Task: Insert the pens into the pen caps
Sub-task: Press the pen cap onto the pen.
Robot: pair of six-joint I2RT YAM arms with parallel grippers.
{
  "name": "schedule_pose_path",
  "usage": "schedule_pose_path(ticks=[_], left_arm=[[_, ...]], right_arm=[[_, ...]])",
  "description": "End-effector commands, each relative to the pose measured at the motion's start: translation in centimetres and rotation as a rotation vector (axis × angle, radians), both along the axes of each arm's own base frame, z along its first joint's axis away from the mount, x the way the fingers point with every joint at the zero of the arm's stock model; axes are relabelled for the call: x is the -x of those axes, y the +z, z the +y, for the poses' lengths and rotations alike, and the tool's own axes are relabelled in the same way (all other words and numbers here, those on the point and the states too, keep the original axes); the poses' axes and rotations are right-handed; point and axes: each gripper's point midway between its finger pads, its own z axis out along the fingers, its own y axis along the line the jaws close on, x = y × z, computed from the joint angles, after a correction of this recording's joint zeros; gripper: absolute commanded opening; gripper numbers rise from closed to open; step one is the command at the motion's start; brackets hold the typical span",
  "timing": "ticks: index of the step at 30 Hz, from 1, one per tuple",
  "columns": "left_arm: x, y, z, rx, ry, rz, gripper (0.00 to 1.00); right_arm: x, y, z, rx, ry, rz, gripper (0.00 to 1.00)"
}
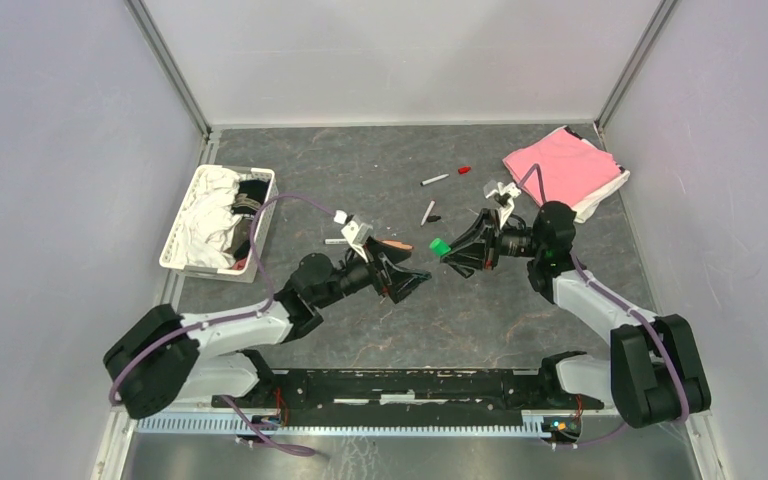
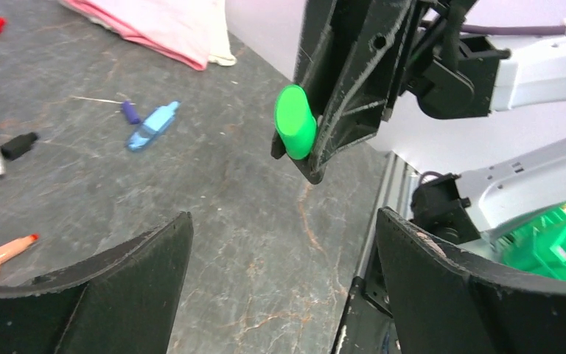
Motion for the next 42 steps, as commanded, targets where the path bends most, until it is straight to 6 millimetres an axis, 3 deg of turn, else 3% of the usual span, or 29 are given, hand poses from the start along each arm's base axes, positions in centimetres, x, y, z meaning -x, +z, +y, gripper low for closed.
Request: schedule_pose_path(ticks=[1,6,9,13,19,26,34,35,39,42], left_arm=[[1.2,3.3,-2.0,0.142,-0.13,-0.051,0.97],[2.4,3.5,-3.2,0.232,-0.227,-0.04,0.98],[2.1,4.2,-4.0,0.274,-0.198,-0.062,1.0],[0.7,5.7,-5.1,0.31,-0.13,-0.079,0.98],[0.3,7.4,-6.6,0.392,-0.159,-0.065,0.87],[-0.2,7.6,-7.9,0.403,-0.184,-0.045,0.64],[0.3,8.5,-8.5,0.418,-0.228,-0.053,0.48],[0.4,8.6,-8.6,0.421,-0.237,-0.053,0.43],[0.8,8.6,-9.1,0.421,-0.28,-0.042,0.08],[0.9,8.7,-9.0,0.42,-0.281,-0.048,0.02]], right_arm=[[-0.4,4.3,0.4,-0.072,-0.016,-0.017,0.0],[-0.7,9.0,0.5,-0.219,-0.052,0.069,0.0],[-0.5,11.5,0.6,-0.303,-0.041,0.077,0.0],[-0.5,12.8,0.8,-0.33,-0.039,0.061,0.0],[-0.4,12.5,1.1,-0.324,-0.043,0.054,0.0],[0.1,12.7,1.0,-0.323,-0.036,0.03,0.0],[0.1,12.2,1.1,-0.309,-0.042,0.027,0.0],[0.1,12.2,1.1,-0.309,-0.044,0.021,0.0],[0.1,12.1,1.0,-0.3,-0.049,0.013,0.0],[0.1,11.9,1.0,-0.288,-0.047,0.002,0.0]])
